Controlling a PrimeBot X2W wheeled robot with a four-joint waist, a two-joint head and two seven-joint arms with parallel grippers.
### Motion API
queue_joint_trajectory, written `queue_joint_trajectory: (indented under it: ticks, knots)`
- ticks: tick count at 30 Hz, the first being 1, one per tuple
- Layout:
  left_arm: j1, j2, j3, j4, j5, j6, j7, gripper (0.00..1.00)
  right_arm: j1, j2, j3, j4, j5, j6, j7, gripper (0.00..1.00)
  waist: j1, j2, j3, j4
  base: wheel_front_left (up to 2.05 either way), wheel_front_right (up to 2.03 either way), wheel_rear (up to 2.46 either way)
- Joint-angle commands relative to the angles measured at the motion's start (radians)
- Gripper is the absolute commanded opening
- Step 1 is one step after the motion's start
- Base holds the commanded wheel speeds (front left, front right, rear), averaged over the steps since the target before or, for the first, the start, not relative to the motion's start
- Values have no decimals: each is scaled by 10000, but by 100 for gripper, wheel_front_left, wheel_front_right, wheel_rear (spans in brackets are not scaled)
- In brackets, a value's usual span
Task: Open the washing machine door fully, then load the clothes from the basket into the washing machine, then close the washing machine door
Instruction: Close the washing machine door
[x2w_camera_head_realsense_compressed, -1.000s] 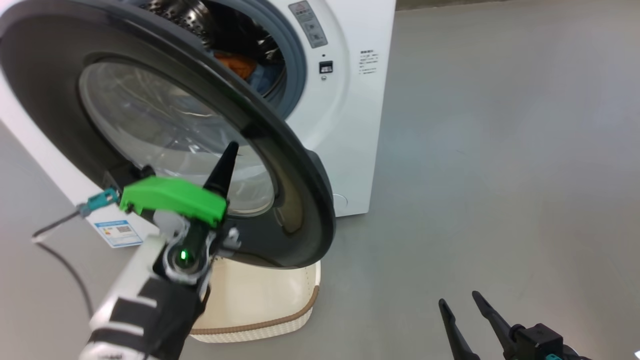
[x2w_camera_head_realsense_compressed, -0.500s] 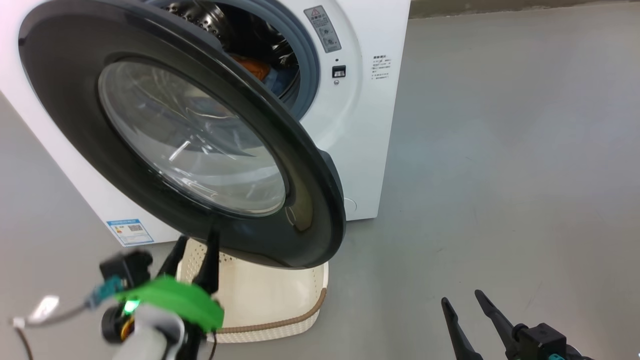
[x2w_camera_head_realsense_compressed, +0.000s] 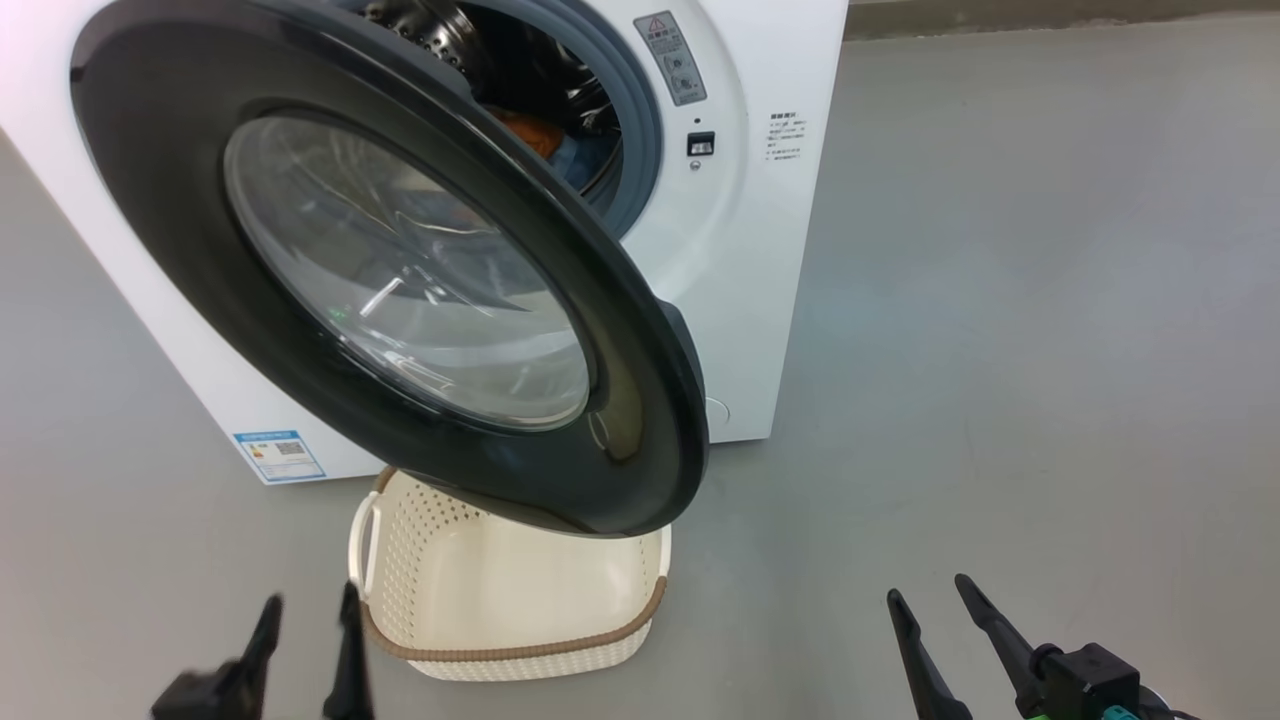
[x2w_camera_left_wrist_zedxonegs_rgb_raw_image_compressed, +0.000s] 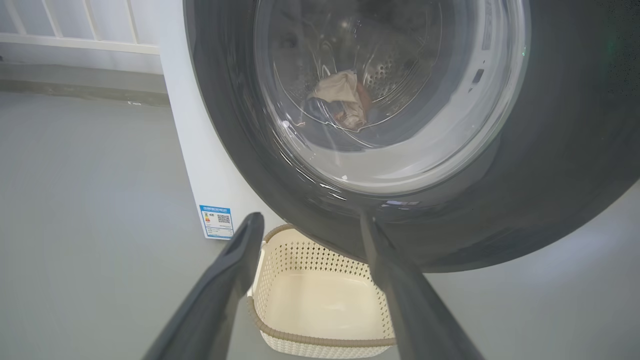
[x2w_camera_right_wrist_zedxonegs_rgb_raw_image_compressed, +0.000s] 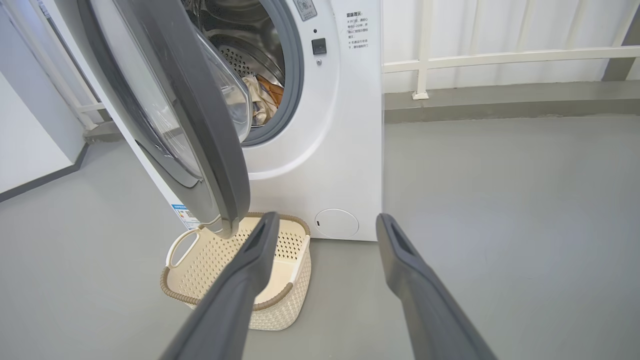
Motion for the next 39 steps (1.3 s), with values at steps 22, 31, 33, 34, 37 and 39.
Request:
queue_joint_trajectory:
  ticks: [22,31,33,34,37,39]
  knots:
    - [1393,-961,3184,-766,1604,-1224,-106,100,73,-31,36,-338,14,16,-49,49,0,0,-243,514,0,0,0]
    - [1440,-982,3212,-817,1496,-1202,-106,100,88,-31,64,-361,73,16,-49,0,0,0,-233,482,0,0,0]
    - [1448,-982,3201,-833,1483,-1182,-106,100,80,-31,56,-366,67,16,-49,0,0,0,-228,475,0,0,0]
    - [1453,-982,3195,-847,1479,-1161,-106,100,66,-31,48,-369,60,16,-49,0,0,0,-222,469,0,0,0]
    - [1465,-983,3192,-893,1483,-1109,-106,100,-9,-35,16,-373,39,16,-49,0,0,0,-201,459,0,0,0]
    - [1449,-983,3256,-874,1500,-1142,-106,100,-85,-51,1,-401,15,16,-49,0,0,0,-185,455,0,0,0]
